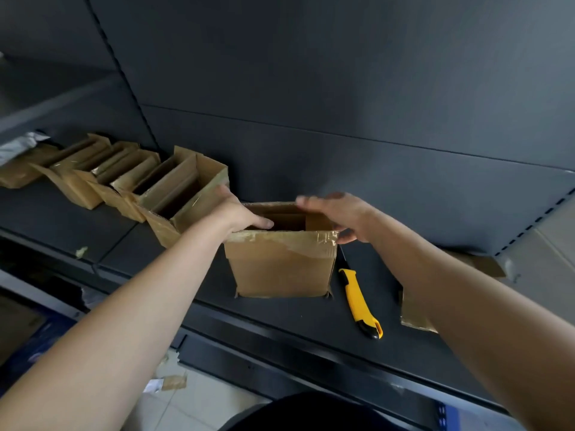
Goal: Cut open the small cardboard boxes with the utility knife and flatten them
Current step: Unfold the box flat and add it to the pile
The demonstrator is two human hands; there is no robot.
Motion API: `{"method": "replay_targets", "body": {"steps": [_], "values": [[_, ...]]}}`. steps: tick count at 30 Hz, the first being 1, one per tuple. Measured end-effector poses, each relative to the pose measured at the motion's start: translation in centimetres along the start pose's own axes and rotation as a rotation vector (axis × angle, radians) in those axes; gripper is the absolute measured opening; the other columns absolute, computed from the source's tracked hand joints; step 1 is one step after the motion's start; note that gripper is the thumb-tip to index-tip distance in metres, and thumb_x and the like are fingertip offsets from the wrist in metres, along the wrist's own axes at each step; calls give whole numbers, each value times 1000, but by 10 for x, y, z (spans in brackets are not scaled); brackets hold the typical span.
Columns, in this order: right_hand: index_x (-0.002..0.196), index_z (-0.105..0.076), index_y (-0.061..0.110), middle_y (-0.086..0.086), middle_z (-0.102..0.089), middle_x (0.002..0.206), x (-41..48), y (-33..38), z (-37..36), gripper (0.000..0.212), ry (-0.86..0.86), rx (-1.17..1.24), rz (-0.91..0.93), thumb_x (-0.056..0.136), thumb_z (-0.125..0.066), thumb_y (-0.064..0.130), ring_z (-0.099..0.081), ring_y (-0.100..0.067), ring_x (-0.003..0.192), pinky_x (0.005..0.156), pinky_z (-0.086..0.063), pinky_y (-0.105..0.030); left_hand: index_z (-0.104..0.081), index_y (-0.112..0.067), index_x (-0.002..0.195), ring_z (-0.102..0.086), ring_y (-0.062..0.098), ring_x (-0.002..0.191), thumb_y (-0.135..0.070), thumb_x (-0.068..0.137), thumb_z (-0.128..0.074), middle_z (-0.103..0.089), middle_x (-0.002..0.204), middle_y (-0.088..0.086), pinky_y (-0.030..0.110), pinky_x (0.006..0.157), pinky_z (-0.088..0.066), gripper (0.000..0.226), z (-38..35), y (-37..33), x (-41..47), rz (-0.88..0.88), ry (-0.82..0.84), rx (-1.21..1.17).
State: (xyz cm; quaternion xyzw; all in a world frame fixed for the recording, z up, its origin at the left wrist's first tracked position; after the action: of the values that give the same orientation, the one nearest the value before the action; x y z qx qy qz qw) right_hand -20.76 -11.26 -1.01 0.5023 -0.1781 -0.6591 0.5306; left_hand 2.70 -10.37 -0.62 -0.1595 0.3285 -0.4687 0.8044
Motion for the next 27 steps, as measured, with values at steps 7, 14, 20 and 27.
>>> {"method": "replay_targets", "body": {"steps": [7,14,20,27], "values": [[129,-26,15,-15,-42,128,-2,11,-7,91,-232,-304,4,64,-84,42,-52,-34,112,86,-52,-41,1,-28,146,-50,28,105,-23,63,-87,-40,136,10,39,80,-49,121,-5,-2,-4,-54,-18,24],[124,-28,14,-13,-51,118,-3,15,-3,83,-272,-361,-22,66,-84,36,-57,-31,103,79,-53,-39,-6,-28,144,-56,28,100,-24,70,-79,-47,129,9,38,78,-53,104,2,-2,-6,-109,-90,5],[124,-27,14,-7,-50,92,-5,28,-4,67,-225,-287,10,75,-70,23,-57,-25,85,63,-54,-36,-5,-24,148,-52,31,116,-28,75,-74,-42,141,11,36,80,-47,100,22,-4,-5,-125,-145,-98],[80,-53,5,-7,-49,67,-8,50,6,14,-150,-149,86,81,-42,-4,-51,-18,55,37,-39,-19,-52,-8,121,-54,22,98,-33,96,-48,-58,106,5,32,70,-38,36,56,-4,1,-187,-219,-220]]}}
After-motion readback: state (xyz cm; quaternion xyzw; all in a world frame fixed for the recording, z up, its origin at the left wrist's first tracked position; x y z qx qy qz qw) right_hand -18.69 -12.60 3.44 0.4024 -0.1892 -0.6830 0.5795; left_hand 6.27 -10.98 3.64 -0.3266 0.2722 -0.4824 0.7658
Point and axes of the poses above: each hand's wrist, its own x-axis towards the middle knuckle, its own z-axis out of the back of the hand, y = z × x, the point moved 10 cm from there along x, towards the middle knuckle
